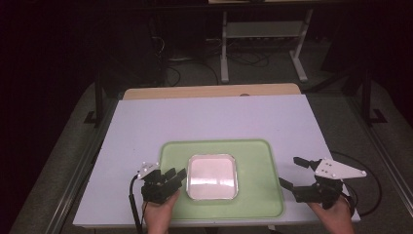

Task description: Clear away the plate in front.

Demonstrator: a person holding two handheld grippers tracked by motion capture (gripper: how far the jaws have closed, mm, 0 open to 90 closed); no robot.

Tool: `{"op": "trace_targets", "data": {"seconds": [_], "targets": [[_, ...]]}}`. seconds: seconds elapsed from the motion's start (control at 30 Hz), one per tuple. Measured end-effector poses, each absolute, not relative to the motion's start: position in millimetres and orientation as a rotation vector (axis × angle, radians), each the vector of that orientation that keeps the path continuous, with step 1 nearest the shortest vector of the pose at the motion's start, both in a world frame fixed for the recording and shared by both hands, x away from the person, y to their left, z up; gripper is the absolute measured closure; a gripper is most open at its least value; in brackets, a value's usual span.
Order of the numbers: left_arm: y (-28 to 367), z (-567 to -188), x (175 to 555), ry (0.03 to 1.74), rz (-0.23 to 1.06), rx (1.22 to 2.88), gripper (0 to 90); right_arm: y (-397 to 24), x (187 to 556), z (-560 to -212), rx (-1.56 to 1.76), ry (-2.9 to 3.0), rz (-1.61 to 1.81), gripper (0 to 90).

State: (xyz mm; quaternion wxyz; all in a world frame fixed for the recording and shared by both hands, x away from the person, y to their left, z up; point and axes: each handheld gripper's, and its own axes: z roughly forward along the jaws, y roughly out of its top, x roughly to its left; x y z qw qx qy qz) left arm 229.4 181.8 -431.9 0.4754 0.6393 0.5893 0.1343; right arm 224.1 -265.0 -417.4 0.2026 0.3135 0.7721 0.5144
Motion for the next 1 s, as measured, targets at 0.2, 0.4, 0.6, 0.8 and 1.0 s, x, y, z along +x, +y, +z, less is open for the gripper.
{"op": "trace_targets", "data": {"seconds": [0.2,0.4,0.6,0.8,1.0], "targets": [[184.8,-428.6,229.1,1.374,0.343,1.595,46.3,-264.2,225.4,-418.4,0.881,2.16,1.431,13.9],[187.5,-424.8,227.7,1.308,0.358,1.628,40.4,-262.5,227.2,-419.1,0.883,2.163,1.43,13.9],[195.4,-422.4,225.6,1.241,0.371,1.66,34.4,-263.4,228.5,-419.9,0.893,2.164,1.429,13.9],[203.6,-419.2,219.3,1.187,0.404,1.685,30.0,-264.9,227.6,-420.4,0.903,2.158,1.425,13.8],[208.1,-414.9,217.8,1.146,0.43,1.755,26.9,-264.3,226.8,-419.6,0.898,2.156,1.424,13.8]]}}
